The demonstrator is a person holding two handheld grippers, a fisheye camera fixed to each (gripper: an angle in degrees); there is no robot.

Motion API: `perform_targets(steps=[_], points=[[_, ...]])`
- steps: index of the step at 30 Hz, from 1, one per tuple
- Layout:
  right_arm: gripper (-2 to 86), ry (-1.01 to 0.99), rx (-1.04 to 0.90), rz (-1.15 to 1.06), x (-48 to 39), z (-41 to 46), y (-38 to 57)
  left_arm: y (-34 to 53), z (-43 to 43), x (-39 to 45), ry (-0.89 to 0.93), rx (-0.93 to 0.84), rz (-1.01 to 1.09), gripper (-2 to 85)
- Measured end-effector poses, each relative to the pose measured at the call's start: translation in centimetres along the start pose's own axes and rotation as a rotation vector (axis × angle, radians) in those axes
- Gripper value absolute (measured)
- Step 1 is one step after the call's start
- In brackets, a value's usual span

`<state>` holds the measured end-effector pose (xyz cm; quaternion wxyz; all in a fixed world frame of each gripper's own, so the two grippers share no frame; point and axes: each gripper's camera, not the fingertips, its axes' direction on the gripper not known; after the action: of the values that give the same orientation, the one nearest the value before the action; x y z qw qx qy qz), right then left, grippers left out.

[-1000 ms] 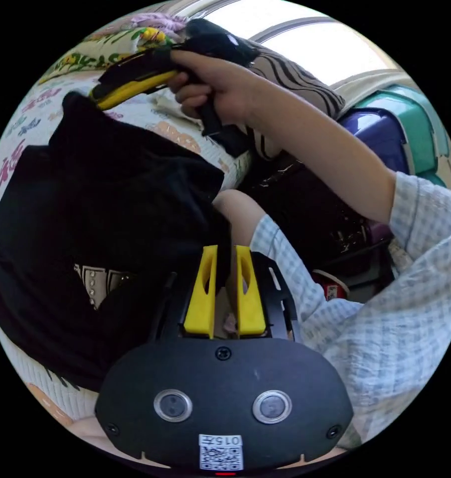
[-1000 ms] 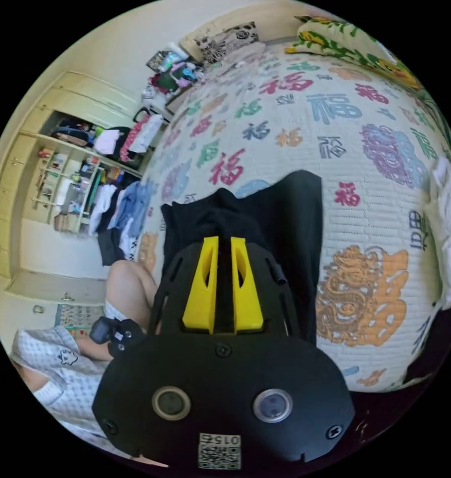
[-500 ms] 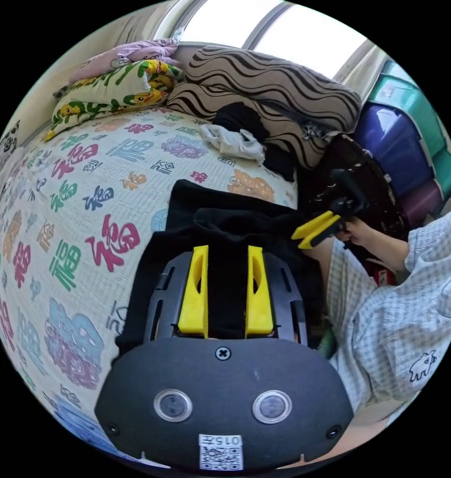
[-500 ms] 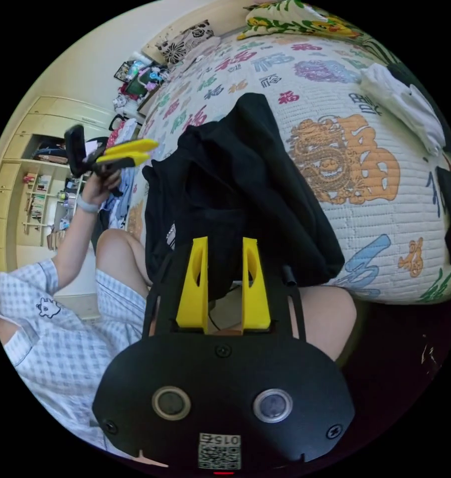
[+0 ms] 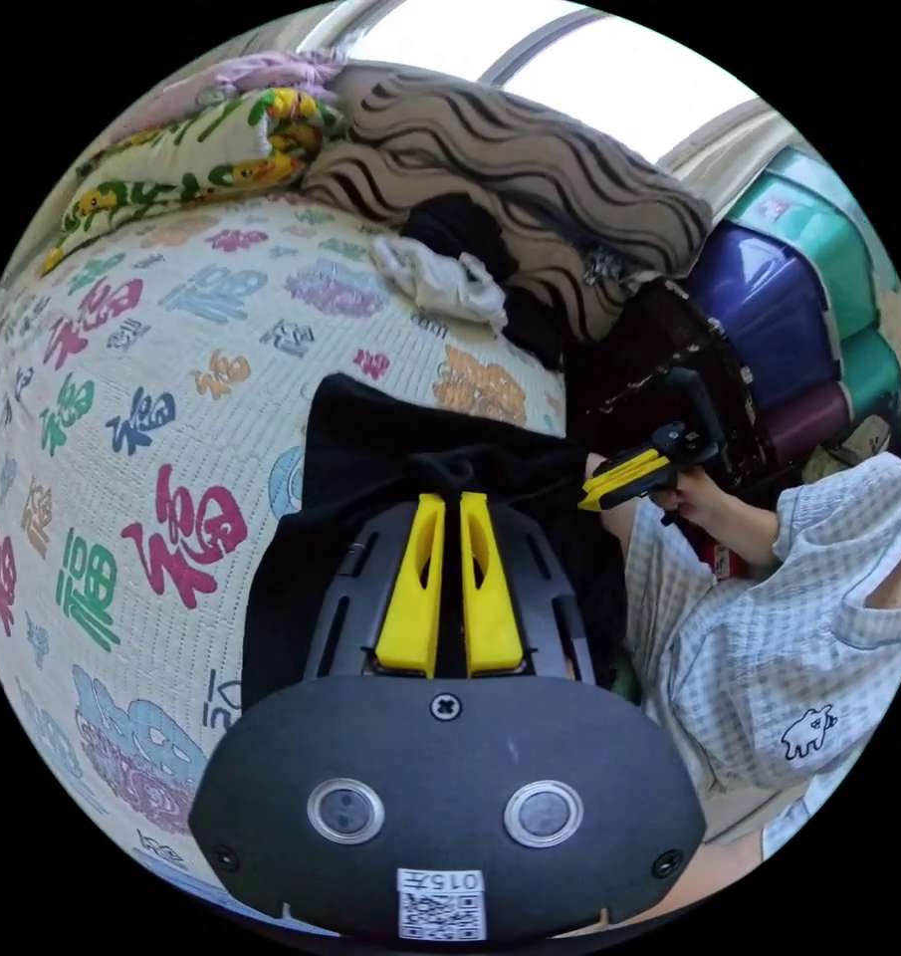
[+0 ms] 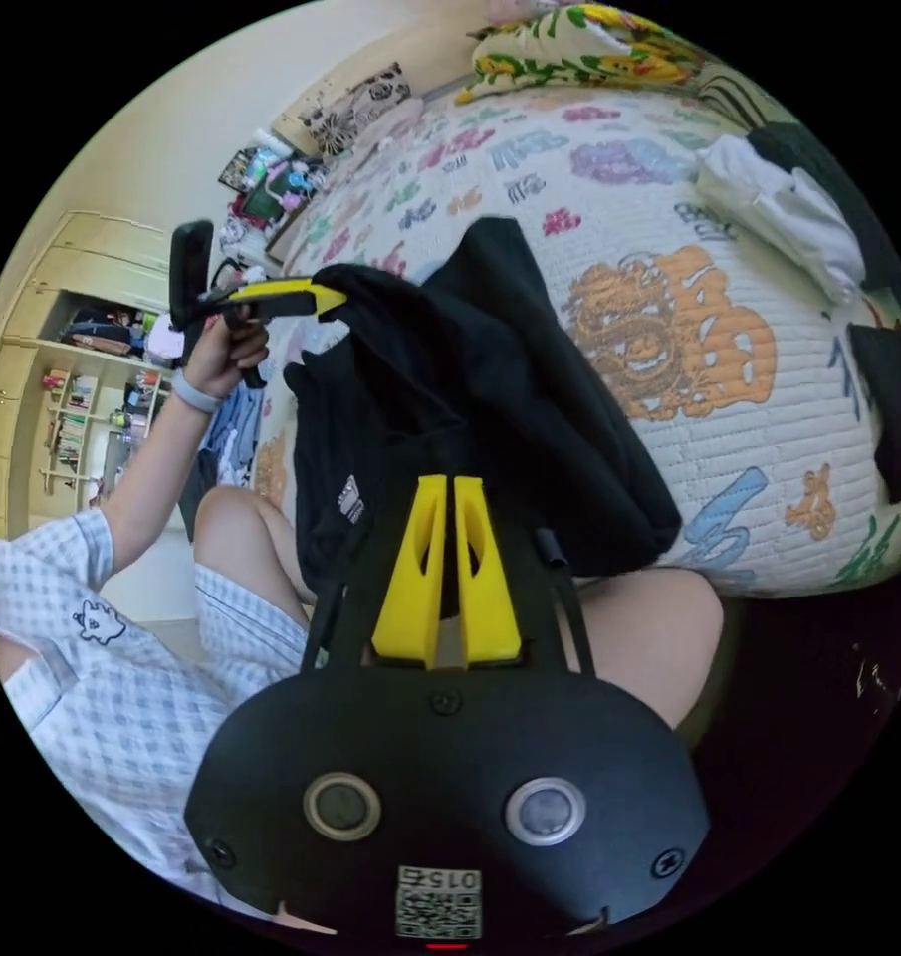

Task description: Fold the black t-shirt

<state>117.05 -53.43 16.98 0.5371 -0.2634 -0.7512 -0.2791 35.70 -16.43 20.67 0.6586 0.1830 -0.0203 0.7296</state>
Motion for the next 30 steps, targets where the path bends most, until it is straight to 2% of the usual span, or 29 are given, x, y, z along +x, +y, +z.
perform_targets(steps=[6,9,11,14,17,23,30], points=[[-0.2,0.12,0.329,-0.149,-9.8,-12.8,4.5,3.8,-16.7,10.7,-0.064,0.333,0.132,0.5],[-0.2,0.227,0.5,-0.309,-17.1,-20.0,6.7,5.4,-26.5,17.8,-0.16,0.497,0.237,0.3],[-0.4,0.299,0.606,-0.437,-23.0,-25.1,8.6,6.9,-34.0,23.6,-0.291,0.623,0.297,0.2],[-0.5,0.408,0.694,-0.57,-29.7,-29.9,11.0,9.1,-42.2,30.1,-0.386,0.757,0.358,0.2],[-0.7,0.426,0.77,-0.676,-35.0,-33.7,13.9,11.7,-48.6,35.7,-0.484,0.861,0.394,0.1],[-0.9,0.419,0.929,-0.831,-42.2,-38.7,19.8,17.9,-55.5,43.2,-0.611,1.003,0.452,0.5],[-0.9,0.519,0.974,-0.913,-45.9,-39.7,19.8,22.0,-57.2,44.7,-0.707,1.069,0.462,0.7]])
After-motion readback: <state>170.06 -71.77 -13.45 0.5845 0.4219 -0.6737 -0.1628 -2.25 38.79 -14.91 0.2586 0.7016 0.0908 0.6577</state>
